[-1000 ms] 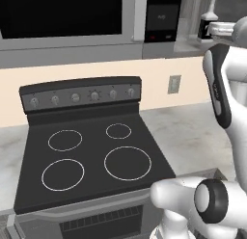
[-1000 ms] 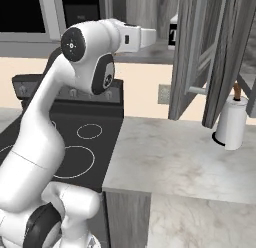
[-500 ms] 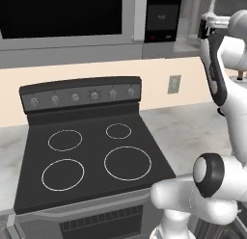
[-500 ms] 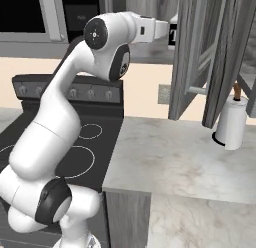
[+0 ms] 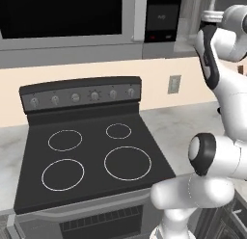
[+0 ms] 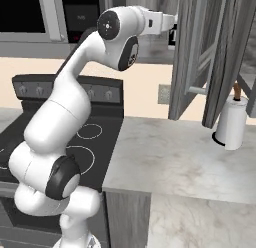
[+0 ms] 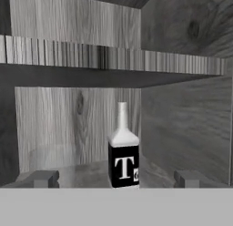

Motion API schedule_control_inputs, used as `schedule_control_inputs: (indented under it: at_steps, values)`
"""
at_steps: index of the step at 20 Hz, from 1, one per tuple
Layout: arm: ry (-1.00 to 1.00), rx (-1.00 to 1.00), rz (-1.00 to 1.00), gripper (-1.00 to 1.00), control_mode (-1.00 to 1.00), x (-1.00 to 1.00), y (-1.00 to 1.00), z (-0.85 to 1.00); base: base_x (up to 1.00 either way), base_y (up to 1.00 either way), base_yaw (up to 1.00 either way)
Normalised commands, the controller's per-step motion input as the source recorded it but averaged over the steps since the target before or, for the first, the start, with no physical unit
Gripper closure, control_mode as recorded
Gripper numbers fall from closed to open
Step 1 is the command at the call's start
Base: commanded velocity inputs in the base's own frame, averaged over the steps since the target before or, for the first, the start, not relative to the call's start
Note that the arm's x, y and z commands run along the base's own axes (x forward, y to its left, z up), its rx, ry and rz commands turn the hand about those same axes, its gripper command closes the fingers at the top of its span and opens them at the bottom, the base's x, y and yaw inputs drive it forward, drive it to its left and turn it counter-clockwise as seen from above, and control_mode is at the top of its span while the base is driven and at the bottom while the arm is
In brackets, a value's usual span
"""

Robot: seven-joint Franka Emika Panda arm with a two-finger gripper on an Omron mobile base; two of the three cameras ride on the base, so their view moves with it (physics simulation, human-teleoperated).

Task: There is a bowl on the dining counter. Grab a lemon wedge from the fridge and place it in the bowl. Then get the liquor bottle and glass cup from the cabinet and place them next to the bowl.

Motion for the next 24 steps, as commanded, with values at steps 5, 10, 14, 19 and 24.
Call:
schedule_control_inputs:
  at_steps: [5, 10, 14, 19, 24]
  values:
    - [0.0, 0.0, 0.0, -1.0, -1.0, 0.38, -0.2, 0.0, 0.0, 0.0, 0.0]
    - [0.0, 0.0, 0.0, -1.0, -1.0, 0.33, -0.26, 0.01, 0.0, 0.0, 0.0]
    - [0.0, 0.0, 0.0, -1.0, -1.0, 0.34, -0.27, 0.02, 0.0, 0.0, 0.0]
    - [0.0, 0.0, 0.0, -1.0, -1.0, 0.36, -0.23, 0.01, 0.0, 0.0, 0.0]
    - [0.0, 0.0, 0.0, -1.0, -1.0, 0.34, -0.19, 0.0, 0.0, 0.0, 0.0]
